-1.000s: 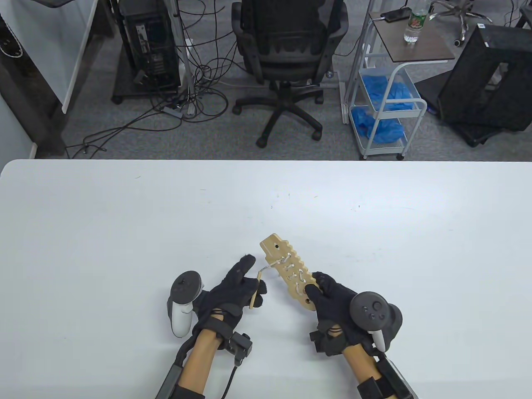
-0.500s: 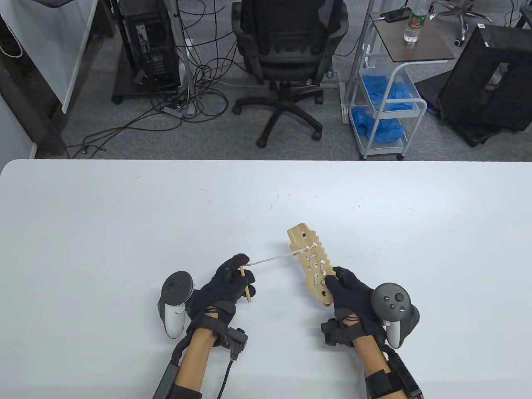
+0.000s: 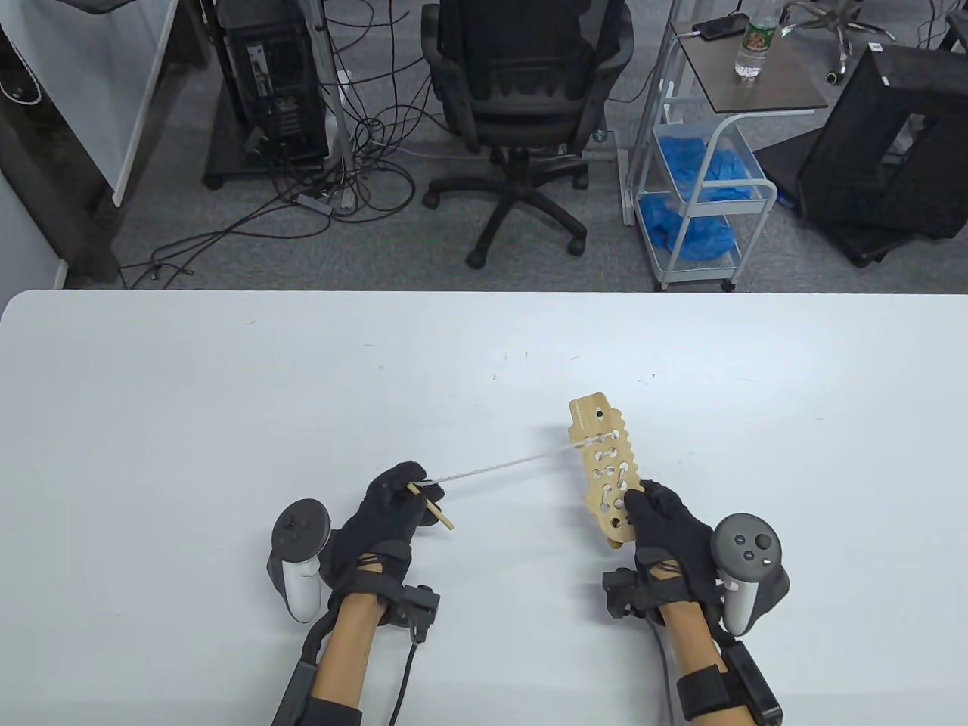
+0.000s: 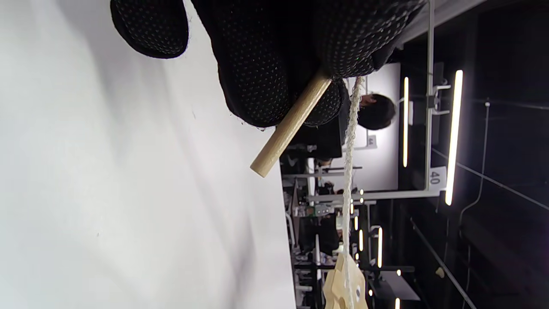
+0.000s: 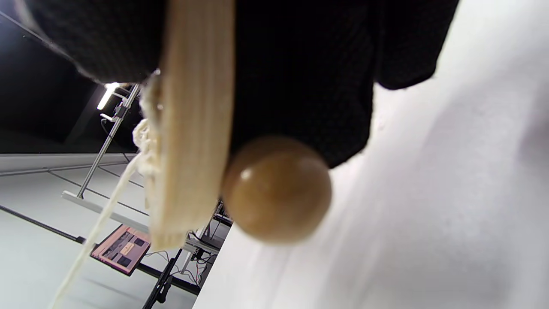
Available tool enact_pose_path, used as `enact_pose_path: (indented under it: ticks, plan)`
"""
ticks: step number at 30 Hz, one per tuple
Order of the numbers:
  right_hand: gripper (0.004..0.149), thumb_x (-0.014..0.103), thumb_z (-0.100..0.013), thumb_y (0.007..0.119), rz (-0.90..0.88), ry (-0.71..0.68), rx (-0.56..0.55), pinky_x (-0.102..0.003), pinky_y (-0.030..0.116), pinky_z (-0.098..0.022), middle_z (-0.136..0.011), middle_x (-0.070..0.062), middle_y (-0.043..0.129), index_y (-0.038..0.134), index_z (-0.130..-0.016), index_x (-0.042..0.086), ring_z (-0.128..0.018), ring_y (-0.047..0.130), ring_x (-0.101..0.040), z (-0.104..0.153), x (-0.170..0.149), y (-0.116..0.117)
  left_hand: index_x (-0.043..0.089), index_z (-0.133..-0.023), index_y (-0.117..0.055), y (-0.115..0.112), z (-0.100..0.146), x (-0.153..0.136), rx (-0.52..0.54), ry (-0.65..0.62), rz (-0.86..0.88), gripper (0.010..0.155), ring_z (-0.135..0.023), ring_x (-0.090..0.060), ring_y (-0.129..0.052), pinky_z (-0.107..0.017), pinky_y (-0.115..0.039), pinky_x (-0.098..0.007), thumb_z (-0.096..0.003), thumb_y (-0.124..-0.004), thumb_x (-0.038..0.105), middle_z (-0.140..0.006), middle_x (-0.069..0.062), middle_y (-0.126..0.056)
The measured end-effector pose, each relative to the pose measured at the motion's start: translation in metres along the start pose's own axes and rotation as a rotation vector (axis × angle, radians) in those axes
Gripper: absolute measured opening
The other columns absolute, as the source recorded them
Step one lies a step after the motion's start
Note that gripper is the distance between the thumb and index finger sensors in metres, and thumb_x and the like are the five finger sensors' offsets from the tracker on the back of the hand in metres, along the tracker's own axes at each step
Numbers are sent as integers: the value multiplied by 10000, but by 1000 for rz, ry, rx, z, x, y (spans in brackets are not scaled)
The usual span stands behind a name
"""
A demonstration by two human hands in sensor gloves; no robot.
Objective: Remove rope from all holes on crocodile lacing toy
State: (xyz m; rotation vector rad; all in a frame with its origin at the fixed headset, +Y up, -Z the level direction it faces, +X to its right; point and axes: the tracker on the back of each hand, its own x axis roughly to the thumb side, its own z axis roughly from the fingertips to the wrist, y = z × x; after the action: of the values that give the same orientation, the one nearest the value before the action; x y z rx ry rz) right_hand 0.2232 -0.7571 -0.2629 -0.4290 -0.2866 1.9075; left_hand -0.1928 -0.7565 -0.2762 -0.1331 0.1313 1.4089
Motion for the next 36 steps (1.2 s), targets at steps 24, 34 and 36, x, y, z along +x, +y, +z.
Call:
enact_pose_path:
  ticks: [24,34,36]
  plan:
    - [464,361,-361,858,-127,151,-62,-609,771,-497,-449,-99,1083,863,-730,79,-420,1059,-324,-5,-15,-14,450,-969,-671,16,0,-8,86,35,66,483,-772,-129,-949,-707,-679,-572,-521,-791,316,-932,98,-929]
    - [466,361,-361,858,-101,116,-39,-605,772,-497,-448,-100,1082,862,-729,75,-416,1060,-324,-3,-11,-9,453,-960,-686,16,0,-7,102,29,35,477,-755,-127,-961,-701,-685,-575,-512,-796,330,-915,101,-945]
    - [464,360,-362,857,-91,102,-28,-605,773,-496,-446,-101,1083,863,-729,75,-417,1059,-324,-1,-9,-6,451,-958,-692,15,0,-7,101,24,27,476,-750,-127,-965,-701,-686,-574,-509,-798,335,-908,101,-952]
